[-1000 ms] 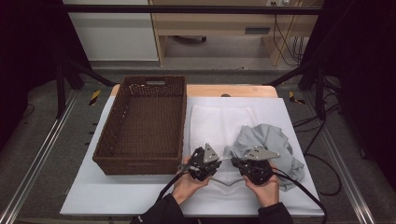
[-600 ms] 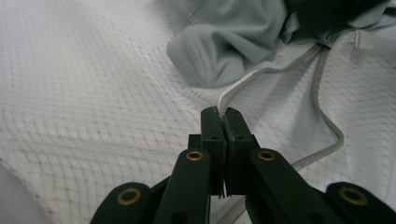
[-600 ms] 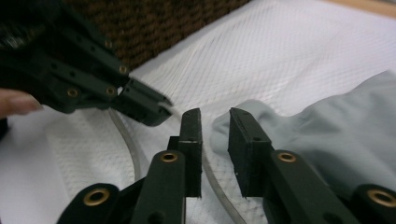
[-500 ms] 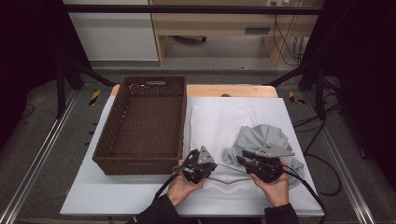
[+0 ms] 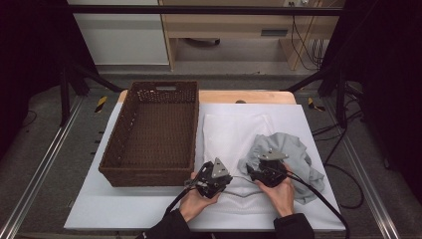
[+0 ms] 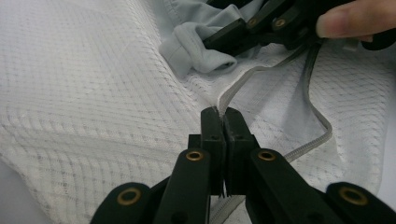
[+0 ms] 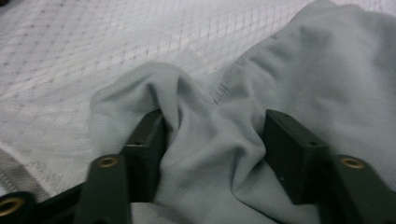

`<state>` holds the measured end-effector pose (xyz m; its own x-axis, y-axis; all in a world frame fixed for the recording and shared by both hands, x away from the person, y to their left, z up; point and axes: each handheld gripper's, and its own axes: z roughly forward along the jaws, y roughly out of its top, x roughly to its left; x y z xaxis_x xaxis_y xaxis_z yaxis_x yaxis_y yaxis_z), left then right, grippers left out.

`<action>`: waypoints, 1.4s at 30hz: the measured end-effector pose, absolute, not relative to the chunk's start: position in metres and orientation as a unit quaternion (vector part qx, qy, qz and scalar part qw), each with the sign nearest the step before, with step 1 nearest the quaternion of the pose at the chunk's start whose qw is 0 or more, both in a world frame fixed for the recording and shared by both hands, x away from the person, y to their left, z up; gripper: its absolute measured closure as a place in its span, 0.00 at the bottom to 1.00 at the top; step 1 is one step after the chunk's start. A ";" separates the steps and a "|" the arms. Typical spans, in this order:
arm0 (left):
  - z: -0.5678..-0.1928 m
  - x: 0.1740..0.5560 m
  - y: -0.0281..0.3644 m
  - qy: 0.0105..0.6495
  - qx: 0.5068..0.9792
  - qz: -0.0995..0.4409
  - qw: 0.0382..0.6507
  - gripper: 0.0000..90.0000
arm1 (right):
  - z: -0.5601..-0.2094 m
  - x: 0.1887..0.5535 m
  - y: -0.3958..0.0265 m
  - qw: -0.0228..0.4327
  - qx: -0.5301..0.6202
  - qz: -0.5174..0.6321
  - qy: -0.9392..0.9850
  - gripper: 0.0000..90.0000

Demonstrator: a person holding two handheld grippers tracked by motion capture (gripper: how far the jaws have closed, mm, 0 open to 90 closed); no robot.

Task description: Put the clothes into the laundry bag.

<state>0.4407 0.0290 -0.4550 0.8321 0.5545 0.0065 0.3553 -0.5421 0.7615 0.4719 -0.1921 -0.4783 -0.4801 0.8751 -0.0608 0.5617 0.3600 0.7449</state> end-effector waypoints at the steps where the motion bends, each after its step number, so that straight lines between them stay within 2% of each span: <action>1: -0.455 0.440 0.029 0.263 0.868 0.125 0.402 0.98 | -0.479 0.473 -0.192 0.229 0.456 0.336 0.792 0.56; 5: -0.454 0.441 0.029 0.264 0.867 0.126 0.404 0.98 | -0.475 0.474 -0.196 0.216 0.471 0.338 0.786 0.86; 7: -0.454 0.441 0.029 0.266 0.867 0.125 0.403 0.98 | -0.472 0.472 -0.198 0.211 0.477 0.337 0.784 0.92; 11: -0.452 0.442 0.028 0.269 0.866 0.125 0.403 0.99 | -0.459 0.465 -0.201 0.218 0.458 0.362 0.782 0.92; 14: -0.447 0.443 0.026 0.279 0.861 0.129 0.406 0.99 | -0.436 0.453 -0.210 0.228 0.436 0.409 0.768 0.93; 17: -0.443 0.444 0.023 0.286 0.857 0.129 0.409 0.99 | -0.413 0.437 -0.224 0.216 0.423 0.463 0.748 0.93; 22: -0.435 0.452 0.019 0.306 0.846 0.113 0.422 0.99 | -0.398 0.414 -0.228 0.191 0.388 0.503 0.748 0.93; 32: -0.414 0.464 0.014 0.326 0.828 0.108 0.444 0.99 | -0.431 0.404 -0.195 0.143 0.359 0.467 0.796 0.93; 36: -0.412 0.458 0.014 0.314 0.831 0.116 0.444 0.99 | -0.450 0.413 -0.182 0.140 0.367 0.439 0.808 0.92; 42: -0.423 0.452 0.021 0.306 0.836 0.110 0.442 0.99 | -0.479 0.427 -0.170 0.158 0.386 0.384 0.824 0.90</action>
<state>0.4519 0.0210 -0.4228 0.7886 0.6089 -0.0863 0.4136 -0.4213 0.8071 0.4274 -0.1695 -0.4789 -0.6517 0.7576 0.0361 0.5150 0.4071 0.7544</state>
